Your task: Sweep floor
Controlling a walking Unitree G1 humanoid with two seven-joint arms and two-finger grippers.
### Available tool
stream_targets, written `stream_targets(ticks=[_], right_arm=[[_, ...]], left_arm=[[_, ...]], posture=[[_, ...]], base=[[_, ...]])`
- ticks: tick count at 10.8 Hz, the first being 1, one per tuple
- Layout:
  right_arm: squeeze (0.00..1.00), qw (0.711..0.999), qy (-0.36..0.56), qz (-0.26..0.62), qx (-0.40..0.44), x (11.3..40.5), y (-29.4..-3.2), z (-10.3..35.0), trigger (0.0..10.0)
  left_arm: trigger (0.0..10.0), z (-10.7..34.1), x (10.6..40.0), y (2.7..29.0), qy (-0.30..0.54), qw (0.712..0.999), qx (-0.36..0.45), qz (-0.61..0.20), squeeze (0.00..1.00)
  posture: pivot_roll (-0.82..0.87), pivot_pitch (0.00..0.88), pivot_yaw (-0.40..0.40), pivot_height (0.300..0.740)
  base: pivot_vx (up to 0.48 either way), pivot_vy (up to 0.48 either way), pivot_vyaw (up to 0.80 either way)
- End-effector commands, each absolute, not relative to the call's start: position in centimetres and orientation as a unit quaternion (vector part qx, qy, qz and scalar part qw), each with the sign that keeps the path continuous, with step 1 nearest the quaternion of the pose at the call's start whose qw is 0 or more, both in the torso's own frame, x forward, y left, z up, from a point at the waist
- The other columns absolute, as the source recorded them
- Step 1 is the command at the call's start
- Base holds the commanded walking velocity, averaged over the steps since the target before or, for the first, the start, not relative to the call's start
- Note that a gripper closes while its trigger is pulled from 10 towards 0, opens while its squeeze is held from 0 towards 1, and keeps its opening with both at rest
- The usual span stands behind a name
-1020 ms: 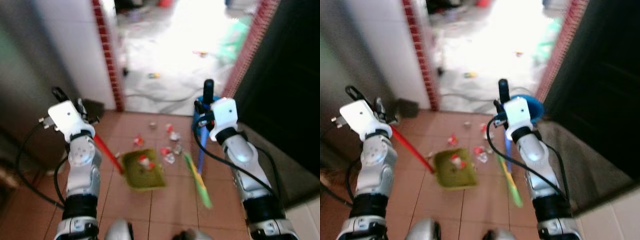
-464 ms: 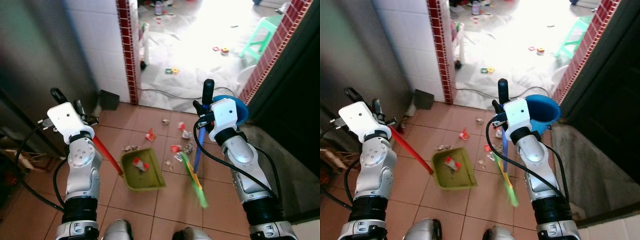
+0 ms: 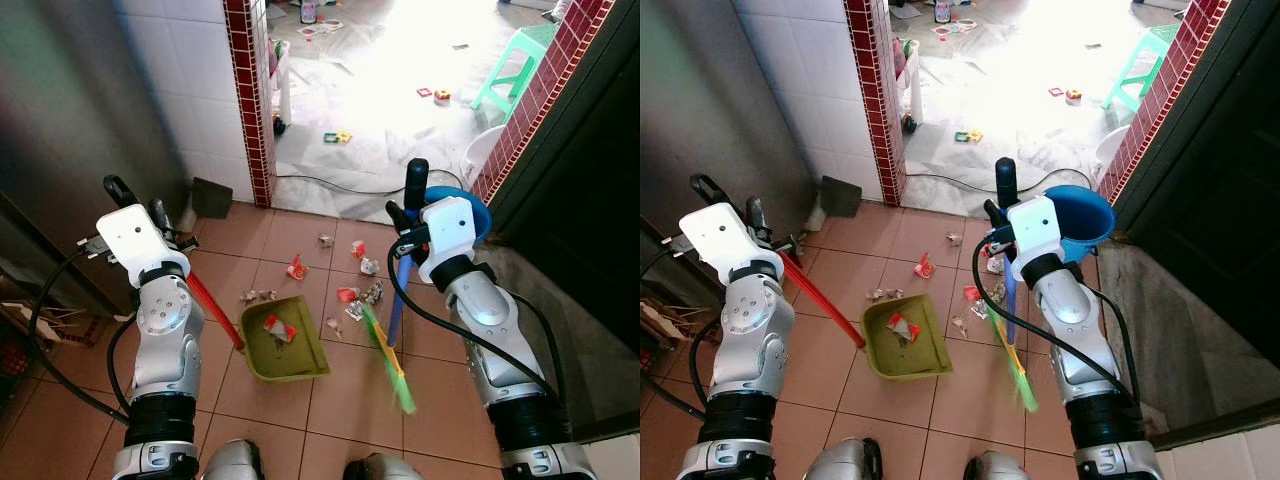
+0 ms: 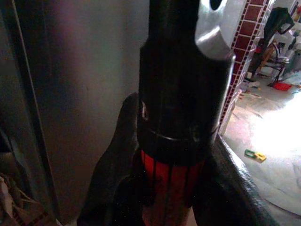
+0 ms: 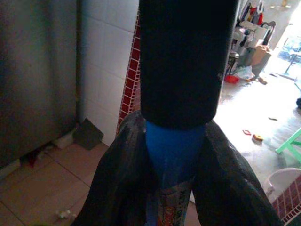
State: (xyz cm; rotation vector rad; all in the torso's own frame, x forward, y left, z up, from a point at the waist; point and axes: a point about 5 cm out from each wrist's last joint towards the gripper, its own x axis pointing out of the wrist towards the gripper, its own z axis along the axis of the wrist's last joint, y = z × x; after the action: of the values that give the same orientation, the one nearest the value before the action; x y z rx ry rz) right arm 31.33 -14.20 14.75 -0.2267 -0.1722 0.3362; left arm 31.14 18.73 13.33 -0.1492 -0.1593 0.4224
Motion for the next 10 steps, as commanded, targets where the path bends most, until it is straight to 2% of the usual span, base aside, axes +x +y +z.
stream_targets(ticks=[1,6,8,10], right_arm=[[0.00,0.973,-0.108,0.164,-0.121,31.3,-14.3,15.9,10.0],[0.00,0.976,-0.098,0.163,-0.109,31.7,-13.6,15.3,10.0],[0.00,0.977,-0.102,0.163,-0.096,31.9,-12.9,15.2,10.0],[0.00,0.979,-0.104,0.151,-0.090,32.3,-13.0,15.3,10.0]], left_arm=[[10.0,14.9,31.2,18.8,-0.114,0.968,-0.080,0.207,0.00],[10.0,14.8,31.4,19.2,-0.107,0.966,-0.093,0.215,0.00],[10.0,15.4,31.9,19.9,-0.114,0.966,-0.090,0.216,0.00],[10.0,15.8,32.4,20.1,-0.117,0.966,-0.088,0.212,0.00]], posture=[[-0.14,0.073,-0.031,0.740],[-0.12,0.046,-0.018,0.740],[-0.11,0.023,-0.001,0.740],[-0.11,0.006,0.020,0.740]], base=[[0.000,0.000,0.00],[0.000,0.000,0.00],[0.000,0.000,-0.80],[0.000,0.000,-0.25]])
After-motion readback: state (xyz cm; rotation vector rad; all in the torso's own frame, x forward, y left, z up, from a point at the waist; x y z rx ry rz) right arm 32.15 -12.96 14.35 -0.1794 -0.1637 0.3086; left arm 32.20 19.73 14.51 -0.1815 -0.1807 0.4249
